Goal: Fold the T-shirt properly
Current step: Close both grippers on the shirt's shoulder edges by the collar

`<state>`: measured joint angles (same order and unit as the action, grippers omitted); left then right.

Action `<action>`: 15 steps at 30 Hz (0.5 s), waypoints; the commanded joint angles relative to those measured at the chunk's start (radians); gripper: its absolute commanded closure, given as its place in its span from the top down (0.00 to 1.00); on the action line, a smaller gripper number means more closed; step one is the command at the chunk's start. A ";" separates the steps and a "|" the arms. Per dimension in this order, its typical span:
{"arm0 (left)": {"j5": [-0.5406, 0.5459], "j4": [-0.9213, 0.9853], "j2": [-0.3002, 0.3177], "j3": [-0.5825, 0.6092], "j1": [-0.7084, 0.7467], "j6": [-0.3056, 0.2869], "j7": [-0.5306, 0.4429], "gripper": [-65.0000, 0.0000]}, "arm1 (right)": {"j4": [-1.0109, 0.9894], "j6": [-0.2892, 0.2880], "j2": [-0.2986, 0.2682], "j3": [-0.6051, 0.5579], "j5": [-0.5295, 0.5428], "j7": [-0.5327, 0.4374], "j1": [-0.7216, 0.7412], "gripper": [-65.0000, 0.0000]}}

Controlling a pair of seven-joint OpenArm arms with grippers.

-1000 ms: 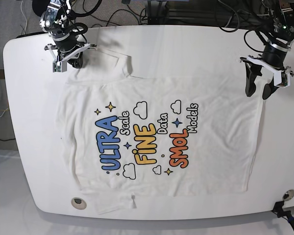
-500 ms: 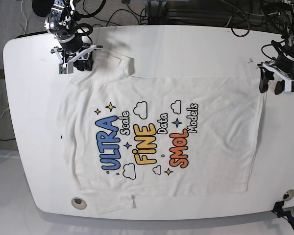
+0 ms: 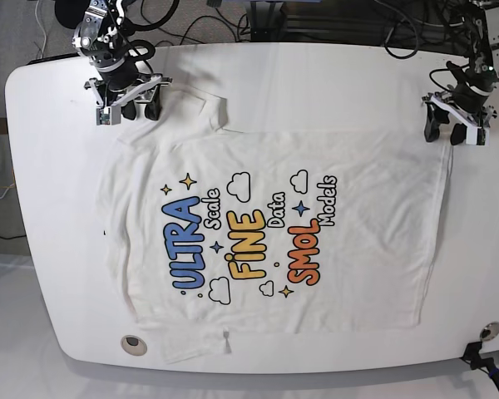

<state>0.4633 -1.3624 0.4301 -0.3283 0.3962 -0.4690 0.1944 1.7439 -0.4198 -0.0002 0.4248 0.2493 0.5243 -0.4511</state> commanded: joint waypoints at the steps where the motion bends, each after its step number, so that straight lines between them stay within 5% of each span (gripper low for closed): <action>1: -0.001 -0.001 0.019 -0.003 -0.003 0.001 -0.025 0.56 | 0.001 0.004 -0.004 -0.001 -0.015 0.048 -0.021 0.44; 10: 0.004 0.002 0.010 0.005 -0.002 -0.011 -0.014 0.52 | 0.000 0.001 -0.007 0.000 -0.009 0.051 -0.024 0.45; 15: 0.009 0.037 -0.003 0.014 0.002 -0.099 -0.011 0.22 | -0.001 -0.002 -0.008 0.007 -0.010 0.038 -0.028 0.33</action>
<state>0.4725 -1.3312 0.4206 -0.3145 0.3916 -0.5266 0.1669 1.7447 -0.4232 -0.0036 0.4248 0.2596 0.5175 -0.4667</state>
